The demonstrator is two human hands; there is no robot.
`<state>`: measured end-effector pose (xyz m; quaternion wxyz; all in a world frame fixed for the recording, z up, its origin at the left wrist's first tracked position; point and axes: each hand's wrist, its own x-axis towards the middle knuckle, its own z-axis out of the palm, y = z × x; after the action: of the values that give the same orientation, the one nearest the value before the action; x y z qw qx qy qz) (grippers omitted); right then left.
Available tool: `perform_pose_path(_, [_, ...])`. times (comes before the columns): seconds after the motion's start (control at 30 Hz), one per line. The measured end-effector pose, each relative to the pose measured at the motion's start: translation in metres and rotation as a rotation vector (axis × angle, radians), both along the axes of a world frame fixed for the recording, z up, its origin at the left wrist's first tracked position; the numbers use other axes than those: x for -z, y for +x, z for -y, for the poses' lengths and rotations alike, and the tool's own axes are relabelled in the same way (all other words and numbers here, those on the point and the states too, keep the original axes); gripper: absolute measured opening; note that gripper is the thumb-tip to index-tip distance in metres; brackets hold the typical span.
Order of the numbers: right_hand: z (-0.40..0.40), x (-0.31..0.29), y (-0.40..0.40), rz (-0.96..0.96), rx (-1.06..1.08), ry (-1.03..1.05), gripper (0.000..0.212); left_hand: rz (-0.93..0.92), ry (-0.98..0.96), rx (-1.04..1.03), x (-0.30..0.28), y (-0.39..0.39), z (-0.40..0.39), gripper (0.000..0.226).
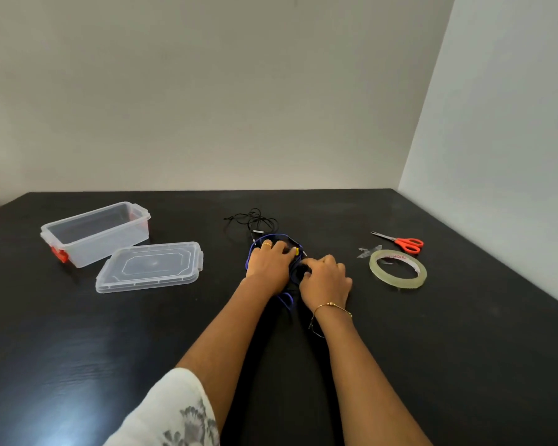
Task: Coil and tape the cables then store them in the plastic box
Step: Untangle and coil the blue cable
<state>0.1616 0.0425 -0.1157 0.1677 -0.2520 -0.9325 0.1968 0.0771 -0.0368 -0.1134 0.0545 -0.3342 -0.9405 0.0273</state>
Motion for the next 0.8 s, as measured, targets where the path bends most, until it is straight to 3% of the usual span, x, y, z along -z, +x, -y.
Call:
perform_pose_path(0.2, [0.003,0.001,0.001,0.016,-0.045,0.032,0.035,0.037,0.098,-0.039,0.003,0.001,-0.002,0.058])
perform_pose_path(0.4, [0.003,-0.002,0.003,0.028,0.020,0.094,0.032,-0.064,0.183,-0.038,-0.009,0.011,-0.002,0.027])
perform_pose_path(0.43, [0.003,-0.002,0.003,-0.033,0.028,0.114,0.028,-0.093,0.262,-0.032,-0.012,0.013,-0.002,0.026])
perform_pose_path(0.5, [0.005,-0.002,0.001,-0.277,0.033,0.146,0.022,-0.084,0.607,-0.031,-0.026,0.018,0.002,0.023])
perform_pose_path(0.6, [0.015,-0.008,-0.003,-0.596,-0.025,0.079,0.033,0.101,1.166,-0.012,-0.064,0.029,0.012,0.018])
perform_pose_path(0.7, [0.031,-0.021,-0.009,-0.673,-0.237,-0.159,0.040,0.408,1.609,0.023,-0.102,0.042,0.023,0.013])
perform_pose_path(0.8, [0.046,-0.033,-0.018,-0.608,-0.398,-0.351,0.032,0.676,1.891,-0.009,-0.112,0.046,0.034,0.016])
